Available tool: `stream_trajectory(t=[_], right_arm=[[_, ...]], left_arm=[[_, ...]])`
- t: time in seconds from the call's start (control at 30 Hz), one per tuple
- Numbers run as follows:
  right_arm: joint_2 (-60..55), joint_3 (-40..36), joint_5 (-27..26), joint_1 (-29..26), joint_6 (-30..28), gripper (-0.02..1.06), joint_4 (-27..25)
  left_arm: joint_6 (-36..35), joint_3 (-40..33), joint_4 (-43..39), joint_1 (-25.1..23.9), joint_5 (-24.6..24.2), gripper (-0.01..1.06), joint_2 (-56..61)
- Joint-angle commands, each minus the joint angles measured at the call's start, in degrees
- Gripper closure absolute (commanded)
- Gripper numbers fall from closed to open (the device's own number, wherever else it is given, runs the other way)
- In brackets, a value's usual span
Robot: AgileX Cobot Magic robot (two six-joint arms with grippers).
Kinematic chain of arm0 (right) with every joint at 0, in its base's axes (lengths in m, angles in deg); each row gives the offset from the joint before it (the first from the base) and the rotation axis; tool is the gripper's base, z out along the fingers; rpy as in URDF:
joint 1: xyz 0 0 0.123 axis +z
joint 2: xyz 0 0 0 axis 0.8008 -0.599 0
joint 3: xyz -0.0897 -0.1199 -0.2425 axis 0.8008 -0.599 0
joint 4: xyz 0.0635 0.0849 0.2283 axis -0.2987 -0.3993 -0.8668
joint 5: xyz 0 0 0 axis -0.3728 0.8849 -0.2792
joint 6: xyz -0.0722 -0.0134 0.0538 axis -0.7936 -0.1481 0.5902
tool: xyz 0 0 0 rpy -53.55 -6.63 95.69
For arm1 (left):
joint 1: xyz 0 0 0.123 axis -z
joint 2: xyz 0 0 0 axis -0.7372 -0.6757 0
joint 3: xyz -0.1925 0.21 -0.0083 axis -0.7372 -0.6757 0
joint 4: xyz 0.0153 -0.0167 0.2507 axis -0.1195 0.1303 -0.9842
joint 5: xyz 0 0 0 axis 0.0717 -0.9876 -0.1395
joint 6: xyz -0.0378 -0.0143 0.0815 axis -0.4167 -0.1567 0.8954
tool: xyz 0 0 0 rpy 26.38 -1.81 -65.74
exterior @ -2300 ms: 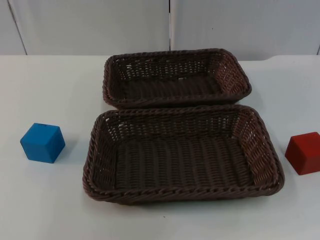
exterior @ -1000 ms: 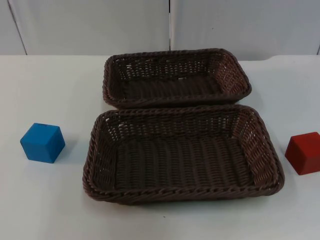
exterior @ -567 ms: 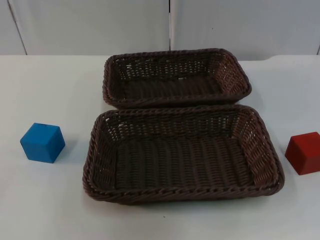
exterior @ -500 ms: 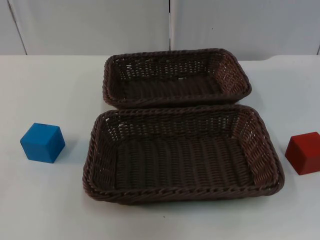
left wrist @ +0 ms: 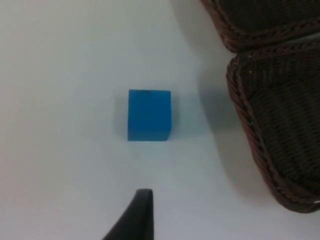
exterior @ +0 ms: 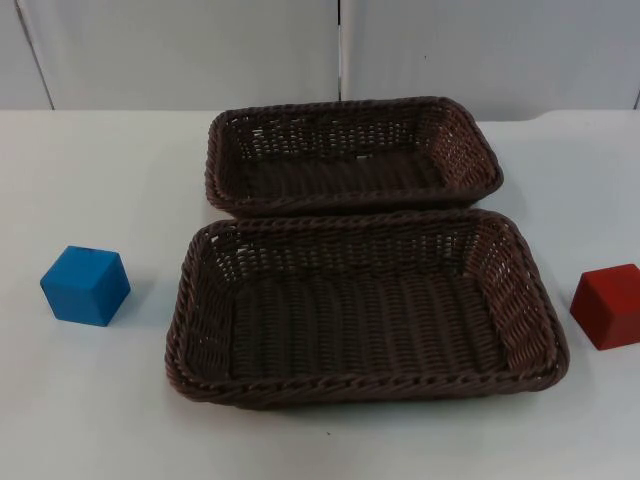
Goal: Pick up one cube with the left hand and place it into the upper basket. Pick up one cube with the right hand and place it into the lower basket.
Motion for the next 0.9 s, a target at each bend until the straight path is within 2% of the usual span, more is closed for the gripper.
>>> stream_trajectory(t=[0.0,0.17,0.73,0.87], right_arm=[[0.2,-0.1,-0.3,-0.2,-0.5,-0.01,-0.1],[0.2,-0.1,-0.3,-0.2,-0.5,-0.01,-0.1],[0.2,-0.1,-0.3,-0.2,-0.5,-0.01,-0.1],[0.2,-0.1,-0.3,-0.2,-0.5,-0.01,-0.1]], left_arm=[[2.0,0.6,2.4,-0.1,1.5,0.00,-1.1],[4.2,1.2,4.0,-0.1,2.9,0.00,-4.3],[4.2,6.8,4.5,-0.1,4.5,0.00,-19.2],[4.2,6.9,4.3,-0.1,7.4,0.00,-24.6]])
